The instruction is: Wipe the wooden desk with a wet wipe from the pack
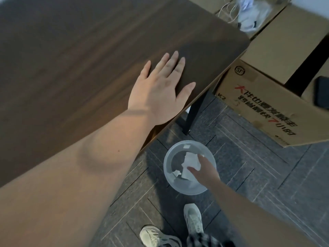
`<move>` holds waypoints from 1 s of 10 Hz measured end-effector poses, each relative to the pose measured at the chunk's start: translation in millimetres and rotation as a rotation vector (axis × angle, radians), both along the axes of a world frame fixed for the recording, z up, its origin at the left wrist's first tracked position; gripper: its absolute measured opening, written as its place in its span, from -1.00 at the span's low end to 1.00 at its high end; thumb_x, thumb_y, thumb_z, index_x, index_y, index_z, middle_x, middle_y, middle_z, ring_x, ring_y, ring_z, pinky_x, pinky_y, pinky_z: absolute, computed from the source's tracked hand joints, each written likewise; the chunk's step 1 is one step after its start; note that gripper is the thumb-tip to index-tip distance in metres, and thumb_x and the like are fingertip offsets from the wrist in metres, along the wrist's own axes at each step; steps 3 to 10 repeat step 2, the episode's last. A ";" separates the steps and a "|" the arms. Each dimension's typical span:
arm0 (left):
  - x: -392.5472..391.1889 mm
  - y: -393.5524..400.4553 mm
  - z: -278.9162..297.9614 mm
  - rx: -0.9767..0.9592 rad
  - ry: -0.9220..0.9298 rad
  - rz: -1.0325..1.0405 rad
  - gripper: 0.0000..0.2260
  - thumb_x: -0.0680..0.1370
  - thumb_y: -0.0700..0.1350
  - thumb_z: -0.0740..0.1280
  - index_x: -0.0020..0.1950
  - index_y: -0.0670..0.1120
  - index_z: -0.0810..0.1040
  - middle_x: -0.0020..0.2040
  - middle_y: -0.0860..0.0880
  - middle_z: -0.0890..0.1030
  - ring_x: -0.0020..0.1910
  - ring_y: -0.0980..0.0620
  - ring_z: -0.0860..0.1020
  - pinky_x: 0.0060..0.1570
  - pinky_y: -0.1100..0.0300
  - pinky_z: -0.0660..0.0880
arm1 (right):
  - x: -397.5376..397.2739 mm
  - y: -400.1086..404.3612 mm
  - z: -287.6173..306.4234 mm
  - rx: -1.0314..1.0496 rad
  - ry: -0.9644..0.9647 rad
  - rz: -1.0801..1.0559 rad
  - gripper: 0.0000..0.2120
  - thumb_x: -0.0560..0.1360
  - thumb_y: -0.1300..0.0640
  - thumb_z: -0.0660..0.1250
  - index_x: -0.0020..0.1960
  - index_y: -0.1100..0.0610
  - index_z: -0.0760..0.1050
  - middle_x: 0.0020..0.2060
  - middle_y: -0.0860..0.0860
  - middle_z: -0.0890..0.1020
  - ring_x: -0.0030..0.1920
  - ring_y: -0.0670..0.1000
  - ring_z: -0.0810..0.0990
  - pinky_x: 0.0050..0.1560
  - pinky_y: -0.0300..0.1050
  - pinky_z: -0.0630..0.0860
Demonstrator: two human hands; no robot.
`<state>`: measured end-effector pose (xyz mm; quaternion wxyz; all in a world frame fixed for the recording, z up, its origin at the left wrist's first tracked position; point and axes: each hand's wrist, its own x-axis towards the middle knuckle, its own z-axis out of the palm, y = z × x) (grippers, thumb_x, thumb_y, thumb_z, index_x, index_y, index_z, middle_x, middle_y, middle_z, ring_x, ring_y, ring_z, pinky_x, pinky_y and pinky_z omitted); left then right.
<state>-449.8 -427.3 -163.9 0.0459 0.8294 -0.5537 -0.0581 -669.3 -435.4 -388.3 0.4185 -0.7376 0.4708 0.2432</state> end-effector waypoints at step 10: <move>-3.6 2.2 7.8 0.060 0.032 0.015 -0.42 0.58 0.26 -0.18 0.55 0.05 -0.11 0.57 0.09 -0.10 0.53 0.13 -0.15 0.50 0.01 -0.15 | 1.3 -45.1 121.9 -0.072 -0.264 -0.016 -0.38 0.51 -0.15 0.30 0.50 -0.06 0.18 0.38 -0.05 0.43 0.30 0.00 0.45 0.17 -0.17 0.38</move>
